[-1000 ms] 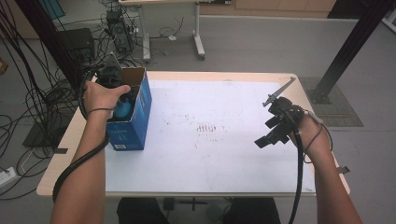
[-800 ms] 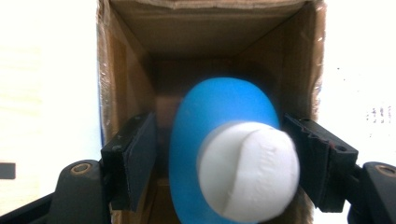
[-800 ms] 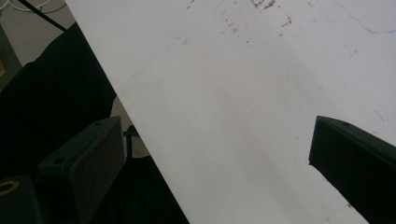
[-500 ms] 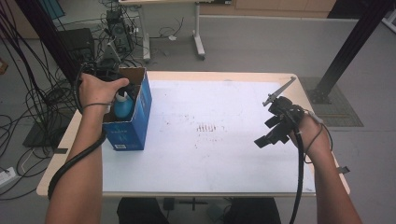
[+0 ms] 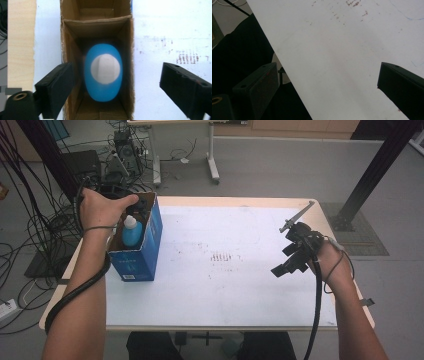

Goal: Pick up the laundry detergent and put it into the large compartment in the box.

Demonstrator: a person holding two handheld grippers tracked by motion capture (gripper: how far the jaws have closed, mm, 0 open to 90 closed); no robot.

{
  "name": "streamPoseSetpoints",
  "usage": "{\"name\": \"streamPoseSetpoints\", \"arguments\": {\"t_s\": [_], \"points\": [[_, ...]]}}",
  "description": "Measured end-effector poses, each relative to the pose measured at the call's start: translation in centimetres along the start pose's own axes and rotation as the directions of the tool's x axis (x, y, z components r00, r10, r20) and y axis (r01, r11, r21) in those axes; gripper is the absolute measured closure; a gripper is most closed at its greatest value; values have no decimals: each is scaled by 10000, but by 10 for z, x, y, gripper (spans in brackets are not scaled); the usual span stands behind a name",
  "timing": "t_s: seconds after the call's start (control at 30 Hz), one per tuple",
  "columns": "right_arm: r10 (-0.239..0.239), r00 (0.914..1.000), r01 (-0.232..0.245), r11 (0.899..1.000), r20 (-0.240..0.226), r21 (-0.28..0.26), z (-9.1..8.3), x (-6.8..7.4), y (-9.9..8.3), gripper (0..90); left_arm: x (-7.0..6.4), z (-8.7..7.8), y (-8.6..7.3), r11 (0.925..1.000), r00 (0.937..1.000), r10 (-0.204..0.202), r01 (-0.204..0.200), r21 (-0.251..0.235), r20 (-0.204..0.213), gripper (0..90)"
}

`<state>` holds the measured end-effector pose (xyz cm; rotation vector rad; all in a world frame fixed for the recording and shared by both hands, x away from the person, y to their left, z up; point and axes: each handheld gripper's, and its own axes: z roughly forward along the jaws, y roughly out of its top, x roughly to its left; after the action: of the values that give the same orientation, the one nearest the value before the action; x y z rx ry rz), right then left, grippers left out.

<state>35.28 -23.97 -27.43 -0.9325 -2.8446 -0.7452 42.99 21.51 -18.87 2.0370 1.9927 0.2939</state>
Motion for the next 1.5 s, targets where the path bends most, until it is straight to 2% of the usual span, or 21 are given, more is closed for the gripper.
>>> {"name": "streamPoseSetpoints", "arguments": {"t_s": [0.13, 0.47, 0.73, 0.83, 0.97, 1.13, 1.23, 1.3, 1.43, 1.5], "points": [[27, 10000, -27, 10000, -10, 10, 0, 0, 1, 35, -6, -13, 0, 9996, 9998, 181, -181, -231, -2, 82], [56, 10000, -56, 10000, 7, -65, -2, -1, 1, 35, -24, -33, 1, 9971, 9976, 687, -687, -313, -20, 69], [91, 10000, -91, 10000, 5, -14, -1, -1, 1, 35, -49, -46, -2, 9897, 9903, 1370, -1359, -445, 237, 69], [79, 10000, -79, 10000, -7, -16, -1, -1, 1, 35, -62, -49, -5, 9837, 9833, 1769, -1753, -401, 415, 68], [72, 10000, -72, 10000, 4, -10, -1, -1, 0, 35, -79, -49, -8, 9734, 9708, 2290, -2274, -289, 716, 68], [78, 10000, -78, 10000, 6, -29, -1, -2, -1, 35, -103, -42, -12, 9541, 9504, 2981, -2993, 8, 886, 68], [103, 9999, -103, 9999, 2, -60, -1, -3, -2, 35, -114, -35, -15, 9438, 9395, 3269, -3302, 168, 1027, 68], [113, 9999, -113, 9999, -1, -55, -1, -3, -3, 35, -120, -31, -17, 9395, 9351, 3377, -3418, 222, 1074, 69], [159, 9999, -159, 9999, 4, -58, 0, -3, -4, 35, -134, -19, -20, 9252, 9200, 3691, -3772, 422, 1319, 68], [205, 9998, -206, 9998, -27, -72, 1, -4, -4, 35, -140, -13, -23, 9212, 9165, 3763, -3857, 506, 1358, 69]]}}
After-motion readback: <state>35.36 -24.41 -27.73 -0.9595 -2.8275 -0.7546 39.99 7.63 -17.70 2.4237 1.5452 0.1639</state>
